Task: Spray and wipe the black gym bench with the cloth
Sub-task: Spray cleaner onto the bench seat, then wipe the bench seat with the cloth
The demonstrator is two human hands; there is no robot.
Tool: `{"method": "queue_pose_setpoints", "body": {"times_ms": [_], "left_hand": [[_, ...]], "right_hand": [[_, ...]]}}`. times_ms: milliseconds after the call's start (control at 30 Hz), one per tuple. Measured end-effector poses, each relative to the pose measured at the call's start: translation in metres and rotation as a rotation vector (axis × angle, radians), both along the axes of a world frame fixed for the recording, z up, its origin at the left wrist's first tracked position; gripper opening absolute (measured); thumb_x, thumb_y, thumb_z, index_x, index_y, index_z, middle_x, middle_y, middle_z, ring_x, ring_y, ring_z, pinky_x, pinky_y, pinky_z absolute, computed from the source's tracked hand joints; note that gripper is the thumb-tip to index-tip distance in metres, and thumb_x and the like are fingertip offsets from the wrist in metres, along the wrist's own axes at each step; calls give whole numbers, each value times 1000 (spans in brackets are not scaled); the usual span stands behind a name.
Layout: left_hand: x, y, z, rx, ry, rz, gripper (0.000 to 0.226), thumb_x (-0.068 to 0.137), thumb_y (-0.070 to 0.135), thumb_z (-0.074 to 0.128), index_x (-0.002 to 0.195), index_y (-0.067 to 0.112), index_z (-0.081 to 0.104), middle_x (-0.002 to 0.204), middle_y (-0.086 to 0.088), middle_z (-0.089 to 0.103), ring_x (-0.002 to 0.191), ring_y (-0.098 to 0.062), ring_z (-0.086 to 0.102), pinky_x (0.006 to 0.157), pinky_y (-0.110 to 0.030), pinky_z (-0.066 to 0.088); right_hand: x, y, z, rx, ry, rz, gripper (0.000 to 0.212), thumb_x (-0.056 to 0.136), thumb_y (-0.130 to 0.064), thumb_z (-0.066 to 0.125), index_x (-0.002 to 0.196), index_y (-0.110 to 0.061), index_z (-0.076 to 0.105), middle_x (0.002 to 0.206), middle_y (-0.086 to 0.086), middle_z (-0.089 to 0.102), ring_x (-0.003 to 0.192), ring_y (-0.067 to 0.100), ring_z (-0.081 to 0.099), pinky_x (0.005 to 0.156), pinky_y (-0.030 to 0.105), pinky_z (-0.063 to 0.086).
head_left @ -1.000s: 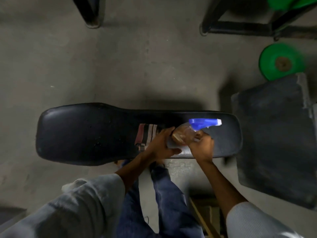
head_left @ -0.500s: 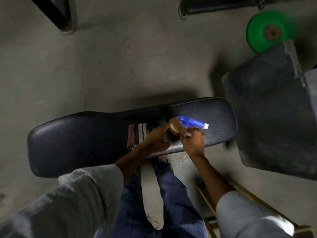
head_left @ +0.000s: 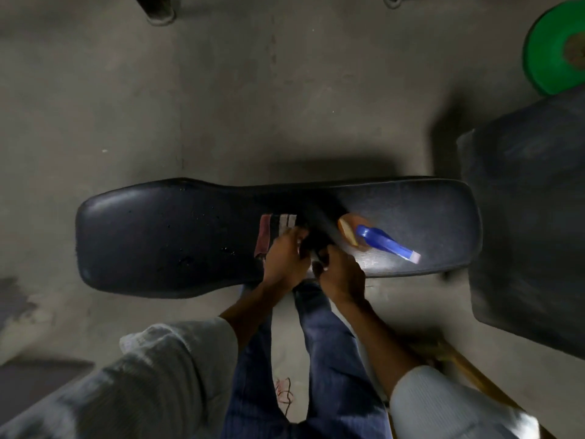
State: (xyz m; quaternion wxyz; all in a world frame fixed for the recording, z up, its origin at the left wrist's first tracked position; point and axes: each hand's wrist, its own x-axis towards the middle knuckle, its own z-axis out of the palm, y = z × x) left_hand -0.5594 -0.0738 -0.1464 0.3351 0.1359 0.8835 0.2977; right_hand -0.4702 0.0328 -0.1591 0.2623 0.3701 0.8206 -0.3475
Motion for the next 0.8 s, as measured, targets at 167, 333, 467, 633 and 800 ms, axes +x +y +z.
{"method": "queue_pose_setpoints", "body": {"times_ms": [167, 333, 467, 633, 800], "left_hand": [[-11, -48, -18, -71, 87, 235, 34, 95, 16, 71, 128, 18, 61, 123, 2, 57, 103, -8, 56, 80, -11, 42], [-20, -86, -46, -9, 26, 311, 40, 90, 4, 73, 126, 17, 63, 127, -2, 60, 110, -13, 63, 98, -34, 60], [-22, -89, -64, 156, -27, 432, 36, 95, 5, 70, 128, 17, 64, 123, 2, 66, 111, -8, 67, 97, -26, 59], [-37, -95, -81, 359, -206, 537, 34, 105, 17, 64, 139, 16, 61, 127, 7, 70, 115, -3, 70, 100, -25, 60], [-69, -134, -71, 471, -203, 591, 29, 106, 29, 64, 131, 14, 64, 124, -4, 71, 110, -16, 74, 90, -39, 66]], "right_hand": [[-41, -43, -27, 98, 266, -149, 46, 104, -38, 67, 145, -19, 58, 141, 12, 66, 129, 33, 64, 97, 45, 57], [-60, -62, -65, 208, 271, -248, 75, 95, -55, 72, 154, -17, 47, 151, 13, 58, 138, 34, 56, 110, 54, 52], [-71, -70, -76, 212, 395, -333, 54, 96, -49, 74, 138, -18, 60, 138, 10, 64, 128, 27, 61, 104, 23, 49], [-79, -88, -71, 211, 684, -297, 32, 97, -23, 77, 124, -8, 69, 128, 14, 62, 108, 6, 63, 87, -1, 47], [-114, -103, -66, -17, 805, -377, 23, 92, -24, 74, 114, -21, 70, 116, 5, 66, 101, 8, 68, 83, 14, 53]]}}
